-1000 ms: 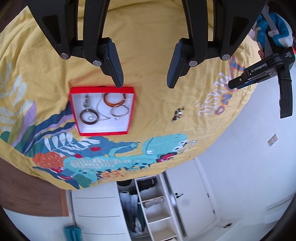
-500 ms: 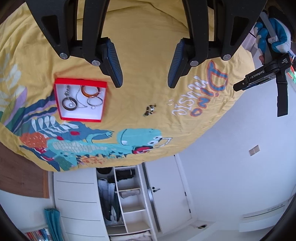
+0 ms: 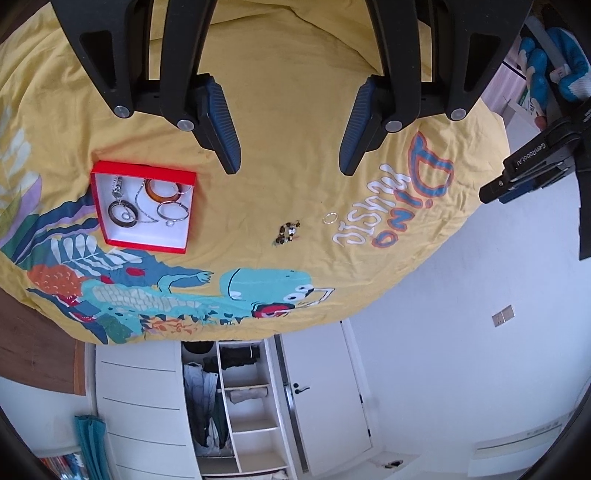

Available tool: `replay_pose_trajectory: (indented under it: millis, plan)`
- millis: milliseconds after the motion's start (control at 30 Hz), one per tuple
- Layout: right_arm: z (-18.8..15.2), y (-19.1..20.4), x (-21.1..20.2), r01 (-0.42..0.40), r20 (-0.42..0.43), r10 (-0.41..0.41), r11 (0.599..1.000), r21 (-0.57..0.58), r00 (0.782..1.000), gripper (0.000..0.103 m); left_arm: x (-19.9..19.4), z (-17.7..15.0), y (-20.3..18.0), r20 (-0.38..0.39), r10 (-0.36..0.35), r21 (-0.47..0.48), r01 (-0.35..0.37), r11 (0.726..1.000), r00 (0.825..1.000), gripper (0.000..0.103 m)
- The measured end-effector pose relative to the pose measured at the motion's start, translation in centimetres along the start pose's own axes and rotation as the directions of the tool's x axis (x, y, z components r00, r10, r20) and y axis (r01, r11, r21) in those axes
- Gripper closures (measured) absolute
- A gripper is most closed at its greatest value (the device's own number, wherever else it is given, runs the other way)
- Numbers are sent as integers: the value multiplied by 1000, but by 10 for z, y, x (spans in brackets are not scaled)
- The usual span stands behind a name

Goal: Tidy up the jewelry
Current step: 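Withdraw both tools from the red box back over the duvet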

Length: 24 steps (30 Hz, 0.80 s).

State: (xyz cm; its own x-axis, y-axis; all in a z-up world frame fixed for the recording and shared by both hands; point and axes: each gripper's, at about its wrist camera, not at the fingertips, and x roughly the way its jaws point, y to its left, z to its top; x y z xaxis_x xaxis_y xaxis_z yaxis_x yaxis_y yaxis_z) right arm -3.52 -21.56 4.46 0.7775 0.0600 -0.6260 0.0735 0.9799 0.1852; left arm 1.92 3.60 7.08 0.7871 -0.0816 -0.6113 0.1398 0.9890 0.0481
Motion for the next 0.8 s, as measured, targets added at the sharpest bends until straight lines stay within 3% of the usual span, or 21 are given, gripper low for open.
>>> replay_pose_trajectory:
  millis: [433,800]
  plan:
    - [0,-10,58,11,-110,-7,999,37,994,48,43,16,-15,-48,-37,15,37,999,998,61]
    - [5,-16,116,6,-192,-1,1000,29,981,46,112,24,-29,-142,-47,13,49,999,989,61]
